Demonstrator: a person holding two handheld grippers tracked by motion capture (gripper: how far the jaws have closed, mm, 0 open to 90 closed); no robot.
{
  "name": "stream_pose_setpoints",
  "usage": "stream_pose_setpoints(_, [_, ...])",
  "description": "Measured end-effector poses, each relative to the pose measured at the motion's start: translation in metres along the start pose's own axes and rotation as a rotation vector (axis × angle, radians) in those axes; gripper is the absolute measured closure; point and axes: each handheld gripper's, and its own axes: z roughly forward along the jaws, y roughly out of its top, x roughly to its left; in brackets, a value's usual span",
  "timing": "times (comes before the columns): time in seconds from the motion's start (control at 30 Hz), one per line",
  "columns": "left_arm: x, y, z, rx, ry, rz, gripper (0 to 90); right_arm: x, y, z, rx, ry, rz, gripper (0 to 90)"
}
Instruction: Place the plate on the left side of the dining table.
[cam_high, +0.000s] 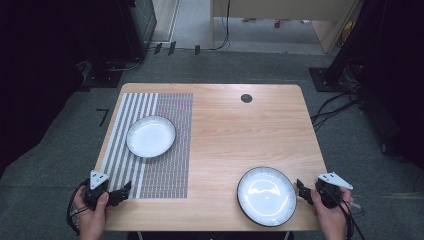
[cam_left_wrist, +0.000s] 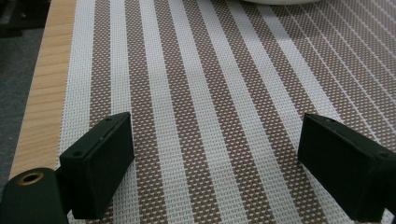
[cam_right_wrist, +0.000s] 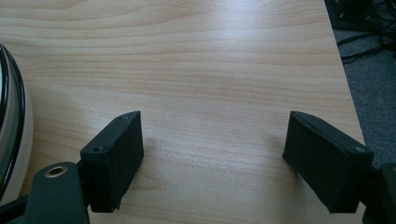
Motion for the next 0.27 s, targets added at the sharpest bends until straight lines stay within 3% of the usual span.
stream_pose_setpoints(0.27, [-0.0003, 0.0001, 0.0002, 0.001, 0.002, 0.001, 10.4, 0.0, 0.0, 0.0, 0.0, 0.0, 0.0, 19.5])
